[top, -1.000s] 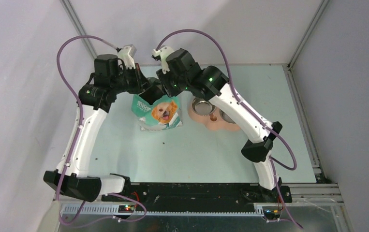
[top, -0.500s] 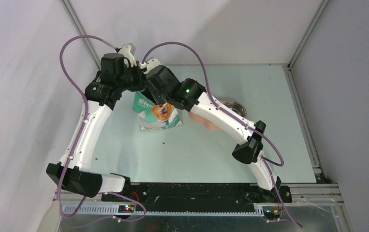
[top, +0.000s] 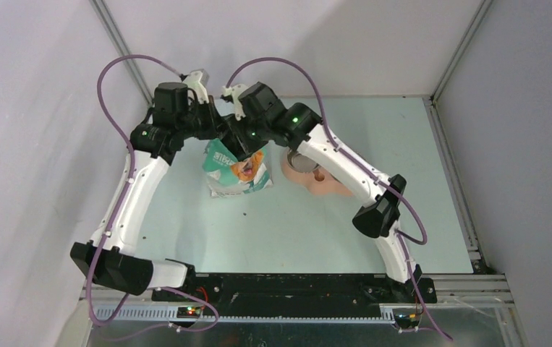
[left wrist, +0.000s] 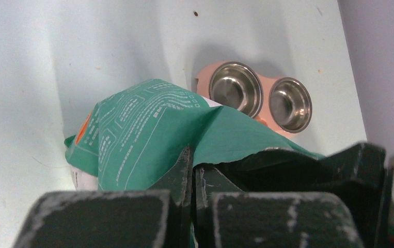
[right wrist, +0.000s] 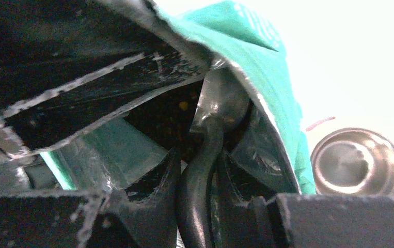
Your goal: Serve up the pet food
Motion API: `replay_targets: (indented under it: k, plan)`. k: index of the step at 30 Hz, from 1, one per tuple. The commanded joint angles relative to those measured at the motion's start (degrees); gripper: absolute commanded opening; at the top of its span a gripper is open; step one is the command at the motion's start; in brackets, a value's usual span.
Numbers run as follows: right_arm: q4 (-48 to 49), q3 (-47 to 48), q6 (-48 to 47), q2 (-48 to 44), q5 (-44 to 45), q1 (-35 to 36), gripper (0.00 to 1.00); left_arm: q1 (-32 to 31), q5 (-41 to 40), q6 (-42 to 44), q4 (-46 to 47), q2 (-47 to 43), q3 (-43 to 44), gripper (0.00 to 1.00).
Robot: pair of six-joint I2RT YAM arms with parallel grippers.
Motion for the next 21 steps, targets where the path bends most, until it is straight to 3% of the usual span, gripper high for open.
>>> replay_targets:
  k: [1, 7, 16, 21]
  plan:
    - [-7.1, 1.0, 9.0, -4.6, -22.8, -2.0, 0.0, 0.1, 2.6, 11.1, -2.7, -2.1, -3.3, 0.0]
    - [-3.8, 0.4, 16.7, -5.7, -35.7, -8.6, 0.0, -0.8, 6.5, 21.0, -3.6, -6.1, -3.6, 0.0]
    - [5.0, 0.2, 24.5, -4.9, -53.5, -17.6, 0.0, -1.4, -1.9, 31.2, -7.6, -5.8, 1.7, 0.0]
    - [6.7, -0.3, 26.1, -5.8, -56.3, -20.9, 0.0, -1.4, -4.1, 32.6, -9.1, -4.4, 5.1, 0.0]
